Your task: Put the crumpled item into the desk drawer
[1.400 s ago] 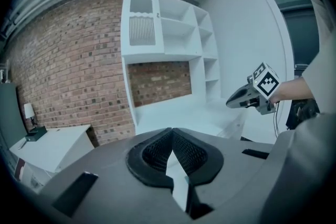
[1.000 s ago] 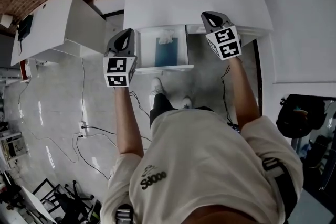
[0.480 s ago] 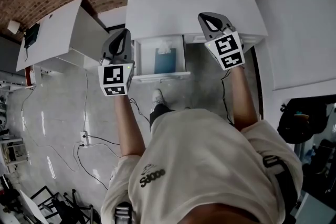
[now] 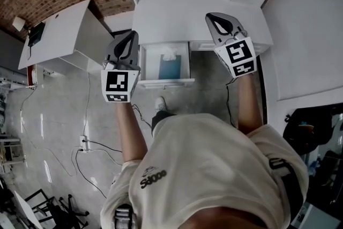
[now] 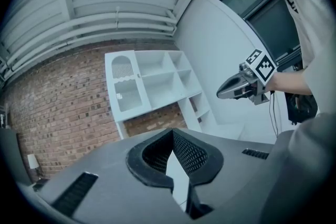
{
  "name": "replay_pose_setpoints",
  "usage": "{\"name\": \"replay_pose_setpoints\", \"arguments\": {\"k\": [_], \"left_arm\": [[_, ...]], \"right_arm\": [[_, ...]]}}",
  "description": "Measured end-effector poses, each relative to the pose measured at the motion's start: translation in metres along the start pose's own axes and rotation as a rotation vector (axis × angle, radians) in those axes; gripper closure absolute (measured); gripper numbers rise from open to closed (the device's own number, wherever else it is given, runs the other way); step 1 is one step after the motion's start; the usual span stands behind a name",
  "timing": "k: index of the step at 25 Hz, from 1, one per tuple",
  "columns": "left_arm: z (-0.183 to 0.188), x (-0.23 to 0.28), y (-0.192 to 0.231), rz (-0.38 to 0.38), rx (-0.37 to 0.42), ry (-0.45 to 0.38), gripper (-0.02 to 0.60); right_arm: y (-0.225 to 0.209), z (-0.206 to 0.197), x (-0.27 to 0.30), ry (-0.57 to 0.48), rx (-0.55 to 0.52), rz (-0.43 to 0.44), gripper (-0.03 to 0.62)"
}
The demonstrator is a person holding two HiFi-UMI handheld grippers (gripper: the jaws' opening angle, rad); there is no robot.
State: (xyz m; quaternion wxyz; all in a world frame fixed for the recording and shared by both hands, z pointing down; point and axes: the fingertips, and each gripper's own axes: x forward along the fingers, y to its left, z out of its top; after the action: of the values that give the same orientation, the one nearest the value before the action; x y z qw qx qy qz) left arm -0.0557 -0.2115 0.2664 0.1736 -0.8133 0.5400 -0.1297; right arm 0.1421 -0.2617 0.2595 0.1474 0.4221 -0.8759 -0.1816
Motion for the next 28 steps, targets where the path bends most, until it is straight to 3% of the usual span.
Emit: {"name": "replay_pose_setpoints", "arguments": {"k": [8,28], "left_arm": [[0.011,-0.001,-0.006,-0.025,0.016,-0.011,0.563],[-0.006,0.008,-0.007,-0.032,-0.012,0.035,0.563]], "right_arm": [[0.005,0.003,-0.001,-0.01,0.002,0.018,0.588],[0.009,-0.012,0.007,0.015,-0.004,0.051,0.588]]}}
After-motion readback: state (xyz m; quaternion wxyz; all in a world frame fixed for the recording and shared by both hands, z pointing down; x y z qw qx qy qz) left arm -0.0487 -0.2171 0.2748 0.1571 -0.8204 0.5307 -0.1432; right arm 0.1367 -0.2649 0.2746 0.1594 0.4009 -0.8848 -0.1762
